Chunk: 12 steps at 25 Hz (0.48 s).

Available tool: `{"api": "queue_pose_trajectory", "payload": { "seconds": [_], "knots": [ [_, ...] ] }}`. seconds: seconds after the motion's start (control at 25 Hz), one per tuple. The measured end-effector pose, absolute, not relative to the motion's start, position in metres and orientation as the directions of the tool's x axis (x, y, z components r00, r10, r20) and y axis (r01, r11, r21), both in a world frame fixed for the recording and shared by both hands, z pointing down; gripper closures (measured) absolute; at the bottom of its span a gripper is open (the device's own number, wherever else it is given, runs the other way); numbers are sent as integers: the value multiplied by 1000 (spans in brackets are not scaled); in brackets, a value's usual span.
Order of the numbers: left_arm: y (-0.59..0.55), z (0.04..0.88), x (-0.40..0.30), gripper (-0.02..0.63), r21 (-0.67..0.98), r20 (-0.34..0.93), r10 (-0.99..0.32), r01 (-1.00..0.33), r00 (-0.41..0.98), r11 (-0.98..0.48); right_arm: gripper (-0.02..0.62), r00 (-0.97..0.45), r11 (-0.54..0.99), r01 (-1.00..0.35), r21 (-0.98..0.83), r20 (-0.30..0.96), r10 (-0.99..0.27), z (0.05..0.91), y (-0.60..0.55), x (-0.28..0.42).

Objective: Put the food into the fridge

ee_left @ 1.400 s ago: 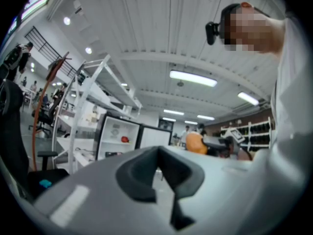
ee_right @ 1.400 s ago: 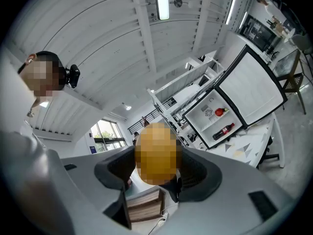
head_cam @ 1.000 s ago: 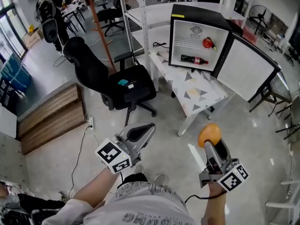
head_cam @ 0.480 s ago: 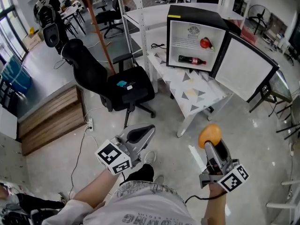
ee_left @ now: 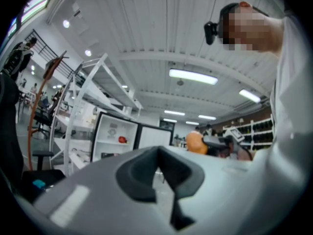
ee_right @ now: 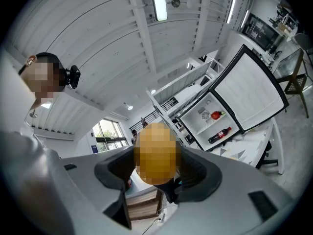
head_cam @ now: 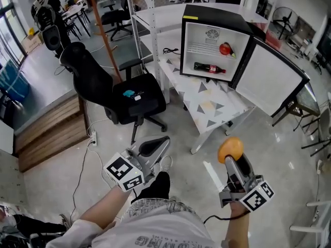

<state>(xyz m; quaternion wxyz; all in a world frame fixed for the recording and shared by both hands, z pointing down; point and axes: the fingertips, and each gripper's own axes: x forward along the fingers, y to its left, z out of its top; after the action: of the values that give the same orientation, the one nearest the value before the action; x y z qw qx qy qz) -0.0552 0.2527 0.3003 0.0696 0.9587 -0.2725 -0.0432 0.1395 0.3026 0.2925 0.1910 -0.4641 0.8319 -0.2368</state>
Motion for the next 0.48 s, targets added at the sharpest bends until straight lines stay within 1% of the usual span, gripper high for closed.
{"api": "queue_pose_trajectory", "payload": {
  "seconds": [0.48],
  "knots": [
    [154, 318, -56, 600, 176, -33, -538, -525, 842, -832, 330, -497, 447, -685, -576, -80, -864, 308, 201, 139]
  ]
}}
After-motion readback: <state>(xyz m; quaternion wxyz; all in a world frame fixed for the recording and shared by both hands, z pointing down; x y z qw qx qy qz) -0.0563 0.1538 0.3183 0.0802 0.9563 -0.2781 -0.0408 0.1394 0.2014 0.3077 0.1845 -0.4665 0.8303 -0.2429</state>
